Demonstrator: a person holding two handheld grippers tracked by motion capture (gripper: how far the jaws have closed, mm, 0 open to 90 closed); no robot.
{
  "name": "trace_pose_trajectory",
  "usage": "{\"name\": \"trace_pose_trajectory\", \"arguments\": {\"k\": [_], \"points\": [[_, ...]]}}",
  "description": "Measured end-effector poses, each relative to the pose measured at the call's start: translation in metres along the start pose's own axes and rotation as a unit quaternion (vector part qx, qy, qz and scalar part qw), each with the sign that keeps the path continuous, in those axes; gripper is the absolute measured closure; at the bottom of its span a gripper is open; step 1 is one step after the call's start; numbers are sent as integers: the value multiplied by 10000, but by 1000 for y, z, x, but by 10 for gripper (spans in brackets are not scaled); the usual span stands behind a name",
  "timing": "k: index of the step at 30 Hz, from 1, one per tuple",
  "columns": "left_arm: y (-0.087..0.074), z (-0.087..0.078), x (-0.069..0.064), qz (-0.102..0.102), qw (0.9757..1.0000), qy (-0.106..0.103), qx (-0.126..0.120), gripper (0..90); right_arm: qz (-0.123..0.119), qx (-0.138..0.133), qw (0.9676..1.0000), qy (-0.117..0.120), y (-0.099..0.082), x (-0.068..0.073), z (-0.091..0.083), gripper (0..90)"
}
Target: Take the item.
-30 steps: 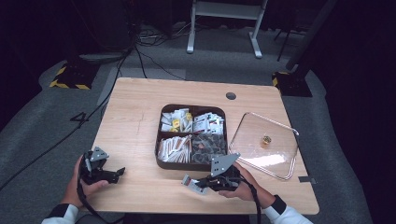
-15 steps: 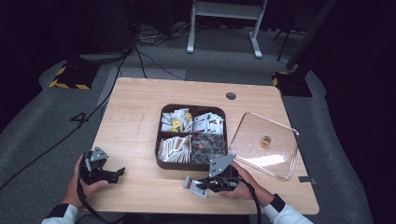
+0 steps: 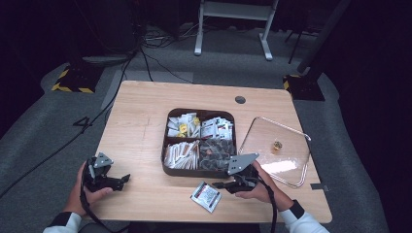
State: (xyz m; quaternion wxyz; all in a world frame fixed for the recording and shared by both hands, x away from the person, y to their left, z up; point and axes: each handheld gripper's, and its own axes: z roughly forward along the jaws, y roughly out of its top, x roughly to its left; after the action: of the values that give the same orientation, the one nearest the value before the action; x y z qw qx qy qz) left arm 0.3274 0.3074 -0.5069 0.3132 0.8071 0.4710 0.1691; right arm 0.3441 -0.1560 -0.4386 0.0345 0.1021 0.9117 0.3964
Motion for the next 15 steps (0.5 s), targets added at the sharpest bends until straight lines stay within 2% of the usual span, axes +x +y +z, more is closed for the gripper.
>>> {"name": "trace_pose_trajectory", "arguments": {"k": [9, 15], "points": [[0, 0, 0, 2, 10000, 3, 1, 5, -11, -179, 9991, -385, 0, -9, -24, 544], [0, 0, 0, 2, 10000, 3, 1, 5, 176, -346, 9966, -727, -3, -18, -37, 484]]}}
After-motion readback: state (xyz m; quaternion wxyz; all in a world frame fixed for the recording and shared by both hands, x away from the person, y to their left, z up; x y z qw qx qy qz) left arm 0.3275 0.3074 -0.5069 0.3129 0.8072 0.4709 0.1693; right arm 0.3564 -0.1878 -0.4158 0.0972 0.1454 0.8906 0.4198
